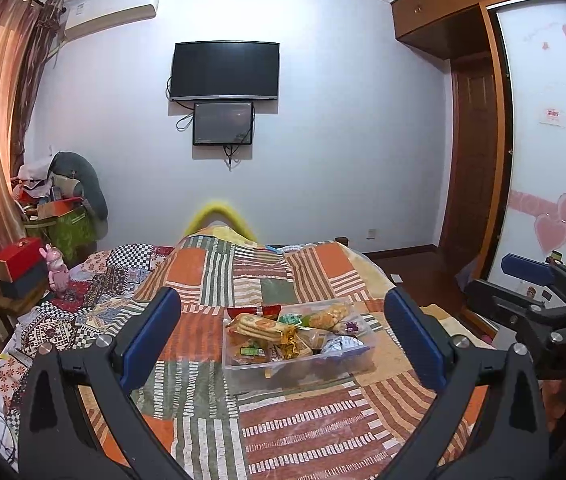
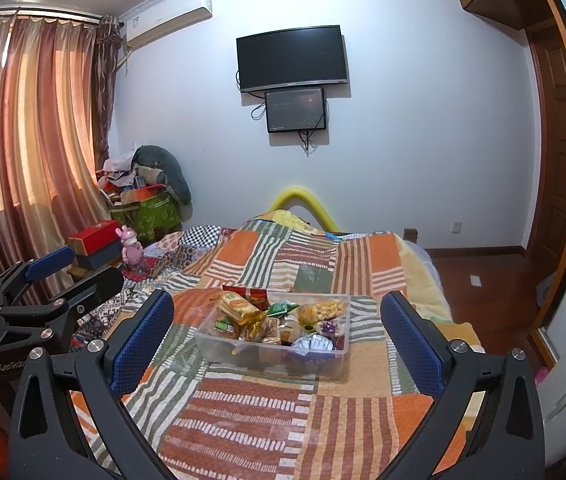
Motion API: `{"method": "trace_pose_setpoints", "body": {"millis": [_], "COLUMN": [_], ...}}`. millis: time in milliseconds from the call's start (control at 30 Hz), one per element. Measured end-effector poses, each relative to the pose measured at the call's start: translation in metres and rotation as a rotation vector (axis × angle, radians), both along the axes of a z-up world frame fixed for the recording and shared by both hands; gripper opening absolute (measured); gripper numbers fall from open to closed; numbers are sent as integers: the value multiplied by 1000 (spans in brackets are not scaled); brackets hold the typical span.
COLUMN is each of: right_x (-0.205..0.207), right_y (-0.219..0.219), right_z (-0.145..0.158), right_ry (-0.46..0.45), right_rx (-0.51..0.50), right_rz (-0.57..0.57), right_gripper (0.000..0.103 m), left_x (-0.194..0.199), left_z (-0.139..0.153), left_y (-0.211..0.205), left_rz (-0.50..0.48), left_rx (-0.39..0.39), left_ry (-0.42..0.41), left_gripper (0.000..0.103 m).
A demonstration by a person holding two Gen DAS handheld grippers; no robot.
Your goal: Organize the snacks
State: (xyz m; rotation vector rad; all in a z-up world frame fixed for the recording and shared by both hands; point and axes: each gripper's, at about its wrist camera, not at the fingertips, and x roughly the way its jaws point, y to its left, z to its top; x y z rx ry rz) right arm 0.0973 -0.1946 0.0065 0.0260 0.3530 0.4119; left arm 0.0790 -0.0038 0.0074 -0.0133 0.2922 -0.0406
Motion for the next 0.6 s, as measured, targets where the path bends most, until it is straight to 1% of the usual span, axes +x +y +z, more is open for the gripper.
{"method": "trace_pose_setpoints", "body": {"millis": [600], "right_x": [2], "right_y": [-2], "right_z": [-3], "right_ry": [-1], "right_rx": [-2], "right_rz": [-11], "right_gripper": [103], "left_x": [4], "left_z": [-3], "left_y": [4], "left_rz": [-19], "left_rx": [-18], "left_ry": [22], "left_gripper": [103]}}
